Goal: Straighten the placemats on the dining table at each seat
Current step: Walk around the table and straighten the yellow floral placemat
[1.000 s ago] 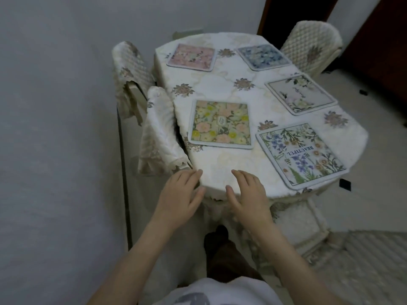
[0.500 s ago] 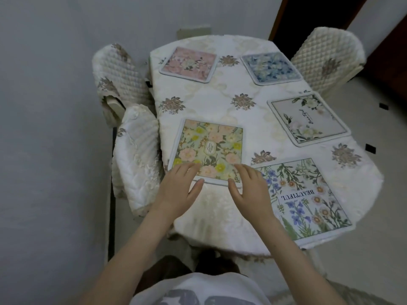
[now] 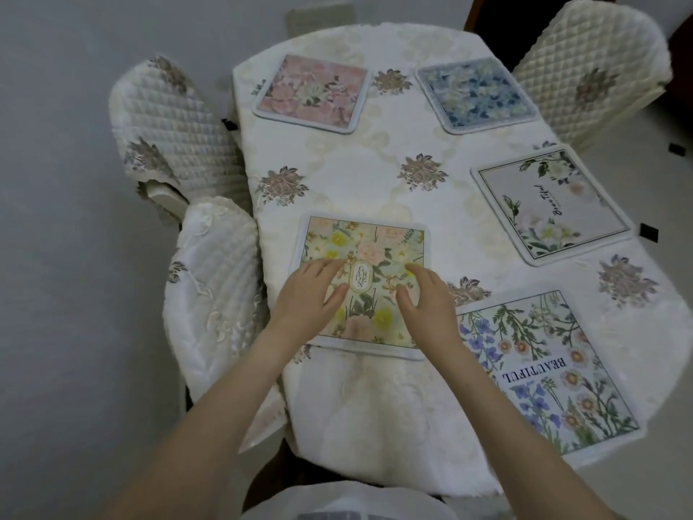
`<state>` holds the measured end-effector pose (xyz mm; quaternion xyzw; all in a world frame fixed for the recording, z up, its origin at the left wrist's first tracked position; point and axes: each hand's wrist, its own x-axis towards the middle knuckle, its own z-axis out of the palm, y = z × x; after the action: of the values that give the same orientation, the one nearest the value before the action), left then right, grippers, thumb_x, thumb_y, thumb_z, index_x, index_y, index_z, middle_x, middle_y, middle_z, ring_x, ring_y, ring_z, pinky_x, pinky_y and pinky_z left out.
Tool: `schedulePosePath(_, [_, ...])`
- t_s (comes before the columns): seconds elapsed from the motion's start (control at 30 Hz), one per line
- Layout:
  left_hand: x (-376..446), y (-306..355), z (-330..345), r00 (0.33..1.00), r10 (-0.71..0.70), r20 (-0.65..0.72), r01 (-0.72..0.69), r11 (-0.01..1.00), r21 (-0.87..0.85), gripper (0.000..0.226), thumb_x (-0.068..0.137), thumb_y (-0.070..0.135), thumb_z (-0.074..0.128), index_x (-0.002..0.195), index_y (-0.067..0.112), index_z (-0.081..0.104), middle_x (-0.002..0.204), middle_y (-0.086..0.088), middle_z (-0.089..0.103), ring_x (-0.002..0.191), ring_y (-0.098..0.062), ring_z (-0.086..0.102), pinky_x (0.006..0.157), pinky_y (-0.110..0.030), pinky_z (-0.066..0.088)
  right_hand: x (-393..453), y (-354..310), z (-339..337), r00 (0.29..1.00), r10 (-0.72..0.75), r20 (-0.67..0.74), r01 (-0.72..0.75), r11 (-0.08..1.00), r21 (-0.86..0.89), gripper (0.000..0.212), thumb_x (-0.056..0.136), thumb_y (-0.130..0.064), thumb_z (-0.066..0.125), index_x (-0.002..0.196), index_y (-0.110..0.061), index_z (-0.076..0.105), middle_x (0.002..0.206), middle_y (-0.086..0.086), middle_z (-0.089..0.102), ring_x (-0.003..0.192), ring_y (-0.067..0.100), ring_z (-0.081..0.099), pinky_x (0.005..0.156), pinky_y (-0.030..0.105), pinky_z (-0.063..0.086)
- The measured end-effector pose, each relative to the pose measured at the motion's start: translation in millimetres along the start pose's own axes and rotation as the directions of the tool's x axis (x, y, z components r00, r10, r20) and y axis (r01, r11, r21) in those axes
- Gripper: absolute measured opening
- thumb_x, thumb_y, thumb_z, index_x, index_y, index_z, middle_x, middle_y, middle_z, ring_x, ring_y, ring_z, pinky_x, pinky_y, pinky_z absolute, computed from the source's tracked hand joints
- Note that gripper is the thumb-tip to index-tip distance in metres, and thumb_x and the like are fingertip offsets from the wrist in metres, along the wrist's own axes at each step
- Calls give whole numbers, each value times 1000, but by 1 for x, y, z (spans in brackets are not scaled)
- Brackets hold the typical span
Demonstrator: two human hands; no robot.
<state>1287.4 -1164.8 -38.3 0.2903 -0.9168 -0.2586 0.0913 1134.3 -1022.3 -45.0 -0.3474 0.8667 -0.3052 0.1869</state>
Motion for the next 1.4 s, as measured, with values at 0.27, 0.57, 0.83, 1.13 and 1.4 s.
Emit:
schedulePosePath(0.27, [34,-61,32,910,-375,177,372,927,48,55,87,16,50,140,12,34,137,-14,42,122,-31,39,98,-43,41,47,29,33,937,327,123,-287,921,-261,56,88,-35,47,139,-15,35,132,20,45,119,39,42,96,50,43])
schedulePosePath(0.57, [43,-68,52,840,-532,105,527,847,72,47,79,10,57,123,8,42,123,-22,40,111,-36,35,88,-39,38,60,39,45,902,419,103,-368,872,-322,59,86,-30,51,138,-17,28,125,22,38,115,44,38,95,53,41])
schedulePosePath(0.83, [34,-68,54,777,-626,66,628,777,-24,47,75,9,61,119,8,43,117,-20,37,107,-34,33,86,-38,37,72,53,32,918,392,64,-383,916,-124,48,84,-5,53,130,-1,38,119,26,52,109,42,50,88,47,47])
schedulePosePath(1.13, [-7,-45,66,727,-685,42,686,722,-94,50,75,7,65,118,8,40,122,-19,32,109,-33,29,87,-33,35,74,51,29,933,339,117,-329,939,-100,50,85,3,43,133,-8,37,120,22,45,98,38,53,77,40,47])
schedulePosePath(1.4, [-32,-32,72,692,-721,44,721,686,-98,50,76,7,63,119,8,39,124,-19,31,111,-35,30,87,-35,38,58,65,30,950,278,142,-271,960,-66,58,84,6,44,139,-9,35,119,22,49,101,38,54,77,38,47])
